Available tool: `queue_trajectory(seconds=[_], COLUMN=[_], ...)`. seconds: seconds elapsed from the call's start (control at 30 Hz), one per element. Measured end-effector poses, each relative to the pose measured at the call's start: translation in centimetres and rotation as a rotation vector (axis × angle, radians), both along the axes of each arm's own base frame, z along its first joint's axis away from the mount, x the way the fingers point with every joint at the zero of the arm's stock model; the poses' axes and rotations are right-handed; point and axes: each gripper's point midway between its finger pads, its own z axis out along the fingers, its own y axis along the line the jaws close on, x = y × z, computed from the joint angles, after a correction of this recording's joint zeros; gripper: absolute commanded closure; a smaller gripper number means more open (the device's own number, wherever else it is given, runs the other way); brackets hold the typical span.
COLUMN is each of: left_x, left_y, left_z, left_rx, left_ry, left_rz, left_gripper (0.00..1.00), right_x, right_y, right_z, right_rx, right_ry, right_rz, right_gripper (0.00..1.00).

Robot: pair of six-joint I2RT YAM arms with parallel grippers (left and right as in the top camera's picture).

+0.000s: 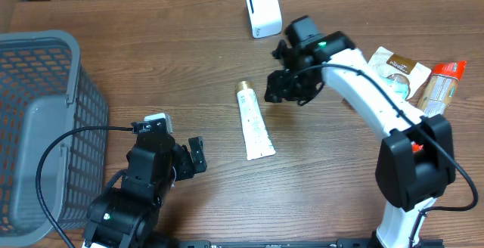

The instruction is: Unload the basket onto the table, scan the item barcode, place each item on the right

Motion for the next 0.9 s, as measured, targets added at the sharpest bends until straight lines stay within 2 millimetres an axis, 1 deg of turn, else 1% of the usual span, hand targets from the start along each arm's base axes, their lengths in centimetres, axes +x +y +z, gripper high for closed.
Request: queue_trajectory(seconds=[0.1,0.23,0.37,0.57,0.73,0.83,0.9], left_x=[0.0,0.0,0.0,0.0,0.0,0.0,0.0], left_y=[0.0,0.0,0.0,0.0,0.0,0.0,0.0], left_z=[0.0,0.0,0.0,0.0,0.0,0.0,0.0], left_rx=[0.000,0.000,0.000,0.000,0.000,0.000,0.000], left_ry=[0.000,0.000,0.000,0.000,0.000,0.000,0.000], left_rz=[0.000,0.000,0.000,0.000,0.000,0.000,0.000], left_gripper=[0.00,0.00,0.01,0.01,0.00,0.00,0.00], right_x=[-0.7,-1.6,-2.5,-2.4,-3.0,-3.3,-3.2], right_y=[0.0,1.5,2.3,3.4,4.4,4.6,4.9], right_z=[-1.4,-4.1,-6.1,-7.1,-7.7,-8.1,-8.4], right_rx=[0.077,0.185,0.253,0.317,0.338,0.338,0.351], right_ry=[0.024,0.010,0.004,-0.058,-0.077,-0.058,-0.048], right_rz=[0.049,0.119,0.152,0.174,0.190,0.179,0.170], right_gripper=[0.38,0.36,0.33,0.32,0.32,0.33,0.37])
